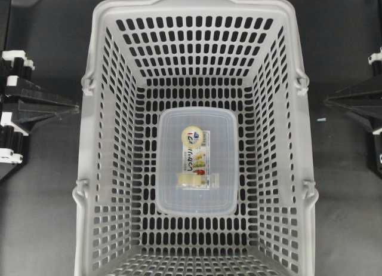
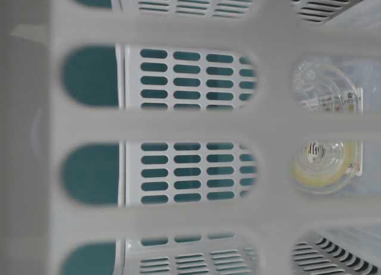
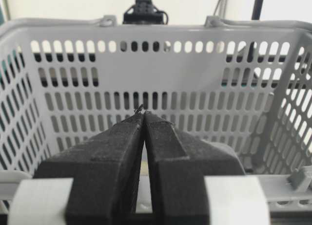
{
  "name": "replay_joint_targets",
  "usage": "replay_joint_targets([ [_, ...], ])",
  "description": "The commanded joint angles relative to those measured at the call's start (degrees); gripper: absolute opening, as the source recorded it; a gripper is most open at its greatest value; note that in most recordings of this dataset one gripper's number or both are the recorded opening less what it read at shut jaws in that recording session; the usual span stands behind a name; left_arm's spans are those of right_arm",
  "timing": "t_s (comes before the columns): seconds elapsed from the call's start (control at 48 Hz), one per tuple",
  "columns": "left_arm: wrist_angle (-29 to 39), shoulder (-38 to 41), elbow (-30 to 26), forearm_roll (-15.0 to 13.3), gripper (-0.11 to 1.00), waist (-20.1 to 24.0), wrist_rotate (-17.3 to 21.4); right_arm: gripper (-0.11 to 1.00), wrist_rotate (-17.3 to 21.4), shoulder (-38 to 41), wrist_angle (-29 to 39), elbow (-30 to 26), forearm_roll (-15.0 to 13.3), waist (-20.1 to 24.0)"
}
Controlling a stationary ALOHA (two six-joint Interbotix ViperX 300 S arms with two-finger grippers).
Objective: Pick up the tape dispenser from the shopping basket with the left arm.
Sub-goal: 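Lower the open left gripper into the basket toward the tape dispenser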
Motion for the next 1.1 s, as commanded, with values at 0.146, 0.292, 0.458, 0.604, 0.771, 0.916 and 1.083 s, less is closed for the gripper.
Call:
replay_joint_targets([
  [0.146,10.1,3.1,-11.1,2.5,0.00,-2.5,-0.8,0.00,1.7,-0.3,3.2,-1.6,0.7,0.0],
  [0.292,21.4,8.5,-19.3,2.5,0.00,-4.7,-0.9,0.00,2.7,-0.7,6.9,-2.7,0.7,0.6],
  [0.458,31.7,17.1,-28.4,2.5,0.00,-5.7,-0.9,0.00,2.8,-1.5,10.2,-2.9,0.7,1.1],
  [0.604,39.2,24.8,-36.1,2.5,0.00,-6.2,-1.0,0.00,2.8,-1.9,11.9,-3.0,0.7,1.3],
  [0.771,46.1,34.4,-44.4,2.5,0.00,-6.9,-3.3,0.11,2.7,-2.8,12.5,-3.1,0.7,1.3],
  [0.916,51.5,40.7,-49.2,2.5,0.00,-7.3,-4.2,0.49,2.7,-3.5,12.5,-3.2,0.7,1.3],
  [1.083,55.5,45.2,-52.8,2.5,0.00,-8.2,-4.4,0.74,2.7,-4.3,13.5,-3.0,0.7,1.3],
])
